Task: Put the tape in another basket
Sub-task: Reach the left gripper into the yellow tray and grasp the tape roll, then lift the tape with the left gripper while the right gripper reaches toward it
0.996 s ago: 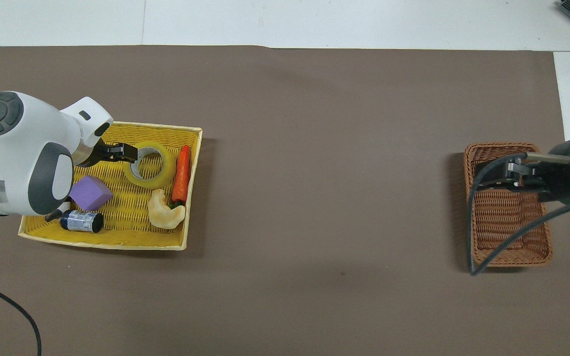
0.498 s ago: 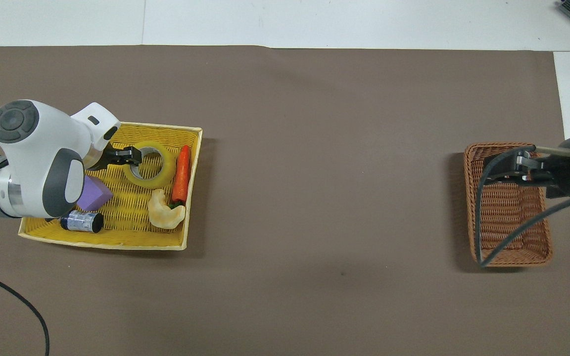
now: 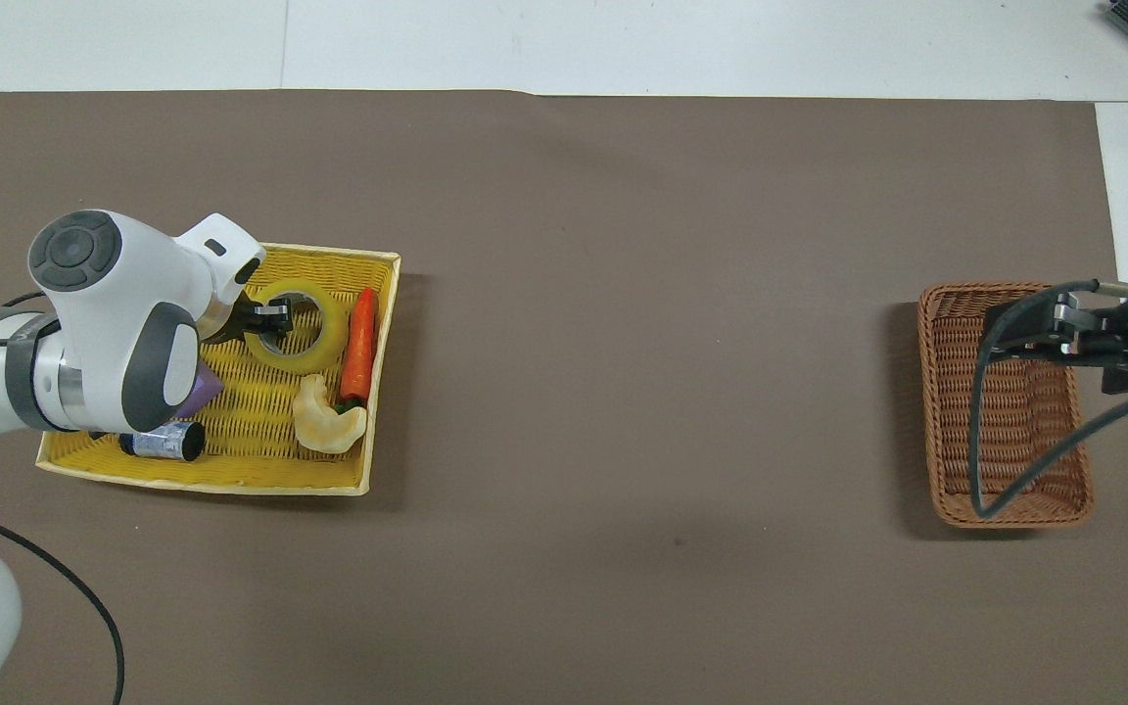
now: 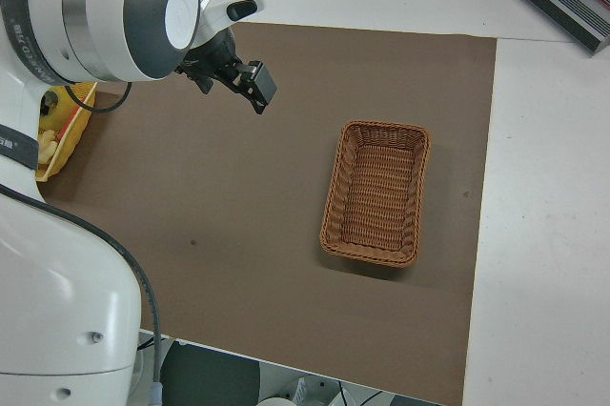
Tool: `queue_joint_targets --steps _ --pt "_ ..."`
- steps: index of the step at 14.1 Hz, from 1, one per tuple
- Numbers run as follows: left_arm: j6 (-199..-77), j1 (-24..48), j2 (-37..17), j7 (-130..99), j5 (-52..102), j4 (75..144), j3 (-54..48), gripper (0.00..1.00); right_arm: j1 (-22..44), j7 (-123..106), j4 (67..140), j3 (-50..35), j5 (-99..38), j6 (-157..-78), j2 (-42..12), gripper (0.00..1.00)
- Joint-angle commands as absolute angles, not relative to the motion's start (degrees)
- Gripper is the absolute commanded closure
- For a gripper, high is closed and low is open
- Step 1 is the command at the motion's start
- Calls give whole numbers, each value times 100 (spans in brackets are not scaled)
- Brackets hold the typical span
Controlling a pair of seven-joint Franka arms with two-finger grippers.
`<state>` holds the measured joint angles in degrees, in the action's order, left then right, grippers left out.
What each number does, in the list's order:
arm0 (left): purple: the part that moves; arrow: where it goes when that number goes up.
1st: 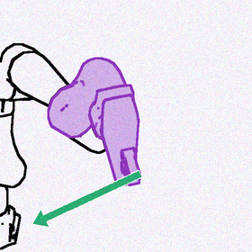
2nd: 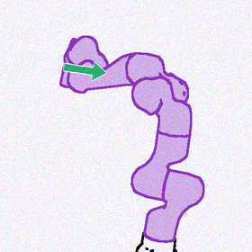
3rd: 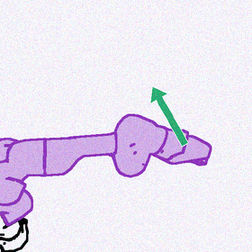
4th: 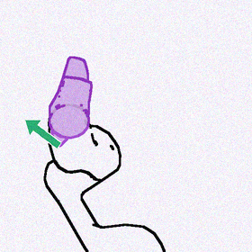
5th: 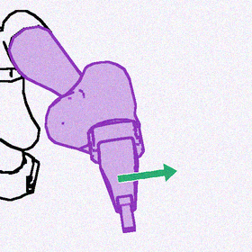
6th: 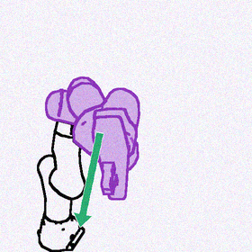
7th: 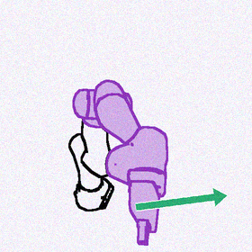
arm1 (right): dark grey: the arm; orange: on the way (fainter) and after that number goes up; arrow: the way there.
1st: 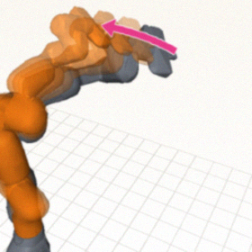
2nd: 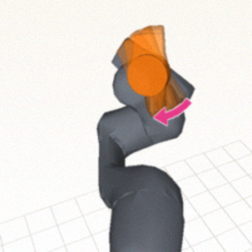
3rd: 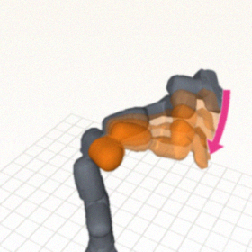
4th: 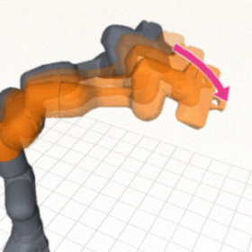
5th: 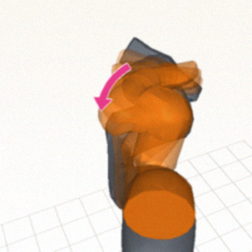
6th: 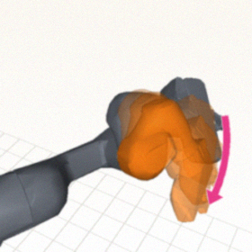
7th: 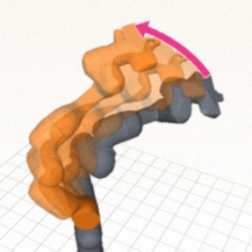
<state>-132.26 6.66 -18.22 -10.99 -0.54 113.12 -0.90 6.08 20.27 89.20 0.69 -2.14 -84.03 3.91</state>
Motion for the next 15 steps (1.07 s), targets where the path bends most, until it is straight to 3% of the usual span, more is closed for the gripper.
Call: queue_joint_targets --steps 1,8,15 --pt "-12807 686 -1618 -1134 -9 11180 -9 100 615 2004 9141 44 -369 -8648 475 0" --pt "-11261 642 -1319 -1169 0 10162 -9 100 615 2100 9280 44 -894 -8683 492 0" --pt "-10005 676 -256 -1169 0 9828 -9 100 615 2241 9448 44 -2230 -9087 527 0"
